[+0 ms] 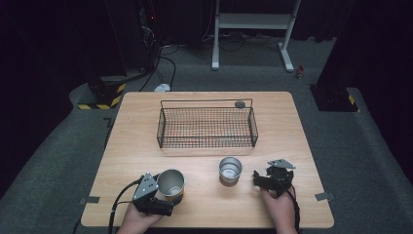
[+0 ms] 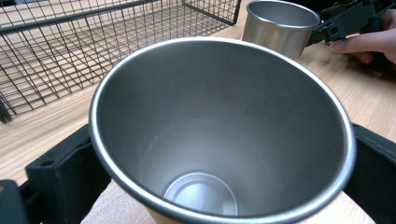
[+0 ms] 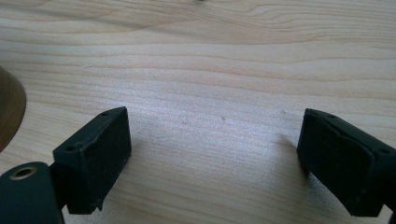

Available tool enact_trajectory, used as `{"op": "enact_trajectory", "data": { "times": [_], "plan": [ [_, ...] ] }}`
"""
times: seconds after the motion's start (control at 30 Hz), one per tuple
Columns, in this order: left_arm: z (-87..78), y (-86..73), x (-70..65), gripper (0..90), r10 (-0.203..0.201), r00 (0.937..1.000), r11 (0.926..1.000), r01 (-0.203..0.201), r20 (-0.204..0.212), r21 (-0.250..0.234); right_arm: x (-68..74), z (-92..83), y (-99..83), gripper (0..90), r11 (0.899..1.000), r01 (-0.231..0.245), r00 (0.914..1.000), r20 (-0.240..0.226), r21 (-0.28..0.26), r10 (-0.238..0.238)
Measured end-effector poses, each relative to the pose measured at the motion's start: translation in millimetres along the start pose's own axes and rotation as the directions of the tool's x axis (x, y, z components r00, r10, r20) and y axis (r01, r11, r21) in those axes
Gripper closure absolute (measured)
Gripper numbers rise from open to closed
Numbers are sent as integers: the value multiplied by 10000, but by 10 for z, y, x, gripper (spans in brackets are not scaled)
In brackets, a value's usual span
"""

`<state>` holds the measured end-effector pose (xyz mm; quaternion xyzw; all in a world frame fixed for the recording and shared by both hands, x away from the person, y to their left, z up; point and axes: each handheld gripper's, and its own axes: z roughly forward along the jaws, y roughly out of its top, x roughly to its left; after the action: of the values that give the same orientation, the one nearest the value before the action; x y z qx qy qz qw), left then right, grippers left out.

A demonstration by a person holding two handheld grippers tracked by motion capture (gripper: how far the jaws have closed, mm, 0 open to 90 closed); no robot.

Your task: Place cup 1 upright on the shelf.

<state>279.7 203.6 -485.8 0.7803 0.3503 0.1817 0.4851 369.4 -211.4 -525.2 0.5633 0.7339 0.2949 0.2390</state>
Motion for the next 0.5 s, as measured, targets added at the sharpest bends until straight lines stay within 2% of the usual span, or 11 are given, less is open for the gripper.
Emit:
{"op": "enact_trajectory", "data": {
  "times": [0.17,0.5],
  "plan": [
    [7,-19,7,6,3,10000,10000,-3,-45,35,0,0,0,97,10000,-1,10000,-1,0,1],
    [-10,-28,17,25,-115,9998,9997,112,-161,-201,0,0,0,97,10000,1,10000,1,-2,-1]
  ]
}}
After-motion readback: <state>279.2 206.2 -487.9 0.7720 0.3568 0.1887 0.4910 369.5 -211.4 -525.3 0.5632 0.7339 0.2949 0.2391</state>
